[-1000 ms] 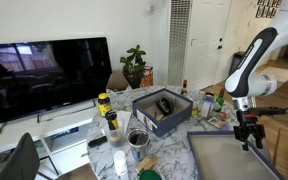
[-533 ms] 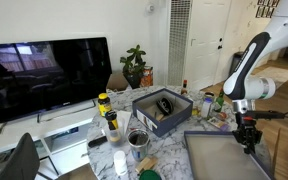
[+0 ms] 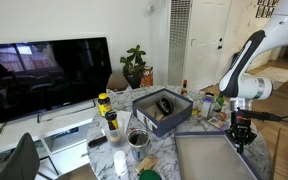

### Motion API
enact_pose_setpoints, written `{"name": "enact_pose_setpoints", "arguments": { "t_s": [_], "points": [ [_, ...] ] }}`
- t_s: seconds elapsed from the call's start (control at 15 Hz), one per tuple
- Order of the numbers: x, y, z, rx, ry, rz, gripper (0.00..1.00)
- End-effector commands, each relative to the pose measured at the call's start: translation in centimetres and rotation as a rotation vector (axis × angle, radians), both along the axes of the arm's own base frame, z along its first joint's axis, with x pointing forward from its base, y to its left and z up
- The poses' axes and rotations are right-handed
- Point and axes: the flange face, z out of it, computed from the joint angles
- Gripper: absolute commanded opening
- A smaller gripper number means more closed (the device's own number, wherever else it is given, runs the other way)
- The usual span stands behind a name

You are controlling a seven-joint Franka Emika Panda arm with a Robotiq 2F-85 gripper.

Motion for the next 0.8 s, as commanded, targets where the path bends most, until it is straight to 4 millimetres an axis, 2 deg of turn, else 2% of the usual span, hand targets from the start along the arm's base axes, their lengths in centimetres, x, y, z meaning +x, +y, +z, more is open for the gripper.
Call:
{"name": "enact_pose_setpoints", "arguments": {
  "t_s": [0.0,0.2,0.73],
  "points": [
    [0.2,0.9,0.3,-0.026,0.018,-0.125,0.01],
    [0.4,1.1,0.4,-0.013,0.021,-0.227,0.01],
    [0.4,0.0,0.0,-0.057,0.040,-0.459,0.01]
  ]
}}
